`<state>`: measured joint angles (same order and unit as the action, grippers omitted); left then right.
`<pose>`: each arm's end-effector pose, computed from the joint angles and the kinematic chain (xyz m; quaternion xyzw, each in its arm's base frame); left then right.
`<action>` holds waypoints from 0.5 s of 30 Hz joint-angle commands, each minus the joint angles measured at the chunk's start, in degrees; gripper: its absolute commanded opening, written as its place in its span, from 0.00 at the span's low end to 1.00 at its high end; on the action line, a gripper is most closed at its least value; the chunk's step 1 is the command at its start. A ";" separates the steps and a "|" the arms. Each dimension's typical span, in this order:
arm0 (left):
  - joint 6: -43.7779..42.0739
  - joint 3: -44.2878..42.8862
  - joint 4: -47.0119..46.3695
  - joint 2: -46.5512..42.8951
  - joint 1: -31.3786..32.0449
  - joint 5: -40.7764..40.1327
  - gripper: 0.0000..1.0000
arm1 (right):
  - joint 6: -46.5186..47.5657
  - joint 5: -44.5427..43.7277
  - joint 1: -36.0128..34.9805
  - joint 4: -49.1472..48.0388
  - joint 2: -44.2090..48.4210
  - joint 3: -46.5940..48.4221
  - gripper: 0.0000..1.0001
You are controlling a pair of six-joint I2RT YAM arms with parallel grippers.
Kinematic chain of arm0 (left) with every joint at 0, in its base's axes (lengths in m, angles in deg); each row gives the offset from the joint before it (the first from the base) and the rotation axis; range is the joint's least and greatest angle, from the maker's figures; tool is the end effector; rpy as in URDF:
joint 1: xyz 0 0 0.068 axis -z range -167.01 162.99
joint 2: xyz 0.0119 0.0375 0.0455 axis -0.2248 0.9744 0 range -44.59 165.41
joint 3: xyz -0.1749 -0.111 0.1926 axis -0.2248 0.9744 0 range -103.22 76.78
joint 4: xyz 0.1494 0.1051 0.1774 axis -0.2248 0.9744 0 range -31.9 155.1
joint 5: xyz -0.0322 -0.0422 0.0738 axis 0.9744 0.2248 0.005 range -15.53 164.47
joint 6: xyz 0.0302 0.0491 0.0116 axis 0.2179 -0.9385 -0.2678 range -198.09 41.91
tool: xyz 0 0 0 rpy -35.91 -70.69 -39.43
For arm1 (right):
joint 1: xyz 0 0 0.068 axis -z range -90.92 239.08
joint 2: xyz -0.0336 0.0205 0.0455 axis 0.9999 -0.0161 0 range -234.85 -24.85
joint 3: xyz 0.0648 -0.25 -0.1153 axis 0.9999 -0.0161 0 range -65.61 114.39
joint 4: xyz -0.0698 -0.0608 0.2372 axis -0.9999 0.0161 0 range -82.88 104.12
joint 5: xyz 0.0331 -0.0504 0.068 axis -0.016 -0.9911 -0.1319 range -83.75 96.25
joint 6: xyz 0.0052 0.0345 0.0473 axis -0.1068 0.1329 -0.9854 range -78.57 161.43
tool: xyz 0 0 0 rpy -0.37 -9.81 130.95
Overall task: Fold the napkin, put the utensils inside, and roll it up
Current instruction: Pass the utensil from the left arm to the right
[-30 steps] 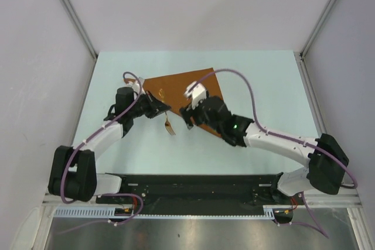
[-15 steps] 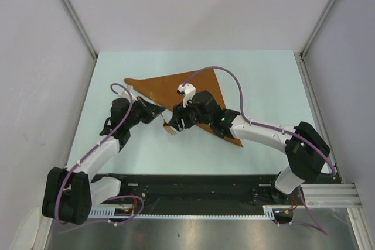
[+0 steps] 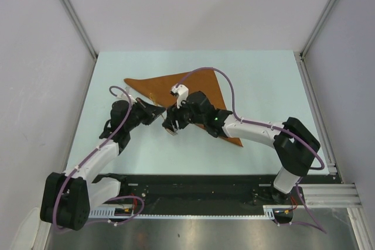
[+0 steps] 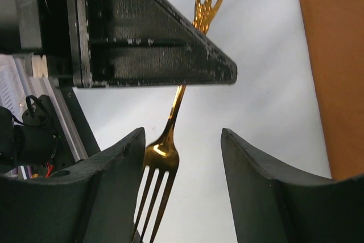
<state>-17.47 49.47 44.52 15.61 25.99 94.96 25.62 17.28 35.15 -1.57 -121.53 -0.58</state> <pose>0.2143 -0.0648 0.2352 -0.2299 0.7759 -0.4572 0.3688 0.2244 0.3219 0.2671 -0.3211 0.7670 0.3800 0.4052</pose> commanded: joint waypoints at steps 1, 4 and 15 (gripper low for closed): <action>2.13 0.15 -2.59 -1.41 1.51 0.34 0.00 | 1.14 -0.66 0.06 -3.09 -1.22 3.08 0.60; 2.31 0.24 -3.03 -1.32 1.77 0.34 0.00 | 0.96 -0.74 0.06 -3.27 -2.01 3.61 0.57; -0.05 -0.20 -5.57 0.87 1.86 2.71 0.28 | 1.92 -1.97 1.72 0.42 -3.60 5.27 0.00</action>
<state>-16.71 49.73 43.16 15.79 27.39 94.59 25.60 16.62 35.63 -1.83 -123.80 1.48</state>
